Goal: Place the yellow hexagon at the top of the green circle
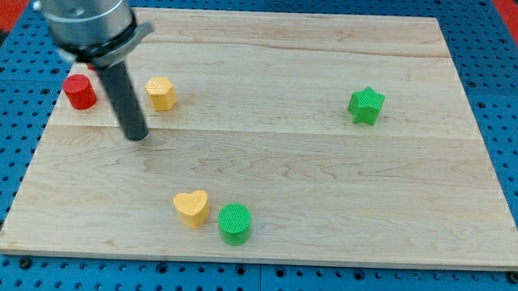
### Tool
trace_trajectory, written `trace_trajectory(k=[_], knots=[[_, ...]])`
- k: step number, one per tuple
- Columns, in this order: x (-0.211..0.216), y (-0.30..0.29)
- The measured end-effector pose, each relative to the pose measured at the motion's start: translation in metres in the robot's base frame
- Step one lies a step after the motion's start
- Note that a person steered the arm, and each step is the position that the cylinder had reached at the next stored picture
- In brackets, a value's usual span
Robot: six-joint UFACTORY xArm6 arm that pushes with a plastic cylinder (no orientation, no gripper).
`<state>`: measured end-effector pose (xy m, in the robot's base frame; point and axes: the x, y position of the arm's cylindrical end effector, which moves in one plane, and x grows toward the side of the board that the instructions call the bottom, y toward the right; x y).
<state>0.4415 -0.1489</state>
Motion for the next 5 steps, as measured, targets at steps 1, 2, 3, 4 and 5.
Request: trace_trajectory(k=[1, 2, 3, 4, 5], knots=[[-0.04, 0.08], [-0.106, 0.053], [-0.111, -0.017], [-0.058, -0.017], [-0.023, 0.035]])
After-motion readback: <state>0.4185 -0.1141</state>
